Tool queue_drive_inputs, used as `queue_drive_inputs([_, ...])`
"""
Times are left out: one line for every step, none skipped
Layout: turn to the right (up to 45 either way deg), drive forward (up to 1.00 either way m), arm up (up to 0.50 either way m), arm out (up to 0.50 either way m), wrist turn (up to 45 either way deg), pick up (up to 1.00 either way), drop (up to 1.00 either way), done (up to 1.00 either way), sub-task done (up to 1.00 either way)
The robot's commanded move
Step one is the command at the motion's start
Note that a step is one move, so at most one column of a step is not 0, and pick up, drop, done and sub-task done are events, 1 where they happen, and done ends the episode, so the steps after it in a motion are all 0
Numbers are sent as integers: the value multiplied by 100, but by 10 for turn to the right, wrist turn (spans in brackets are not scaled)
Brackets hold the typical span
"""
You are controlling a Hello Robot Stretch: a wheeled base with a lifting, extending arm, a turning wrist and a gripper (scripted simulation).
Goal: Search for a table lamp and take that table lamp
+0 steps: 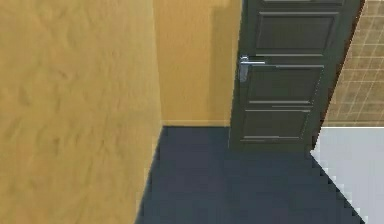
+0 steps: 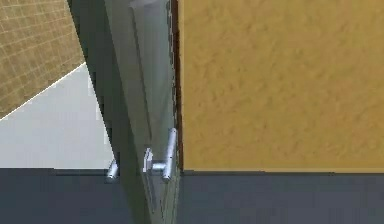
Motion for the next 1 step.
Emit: queue_drive_inputs([0, 30, 0, 0, 0, 0, 0, 0, 0])
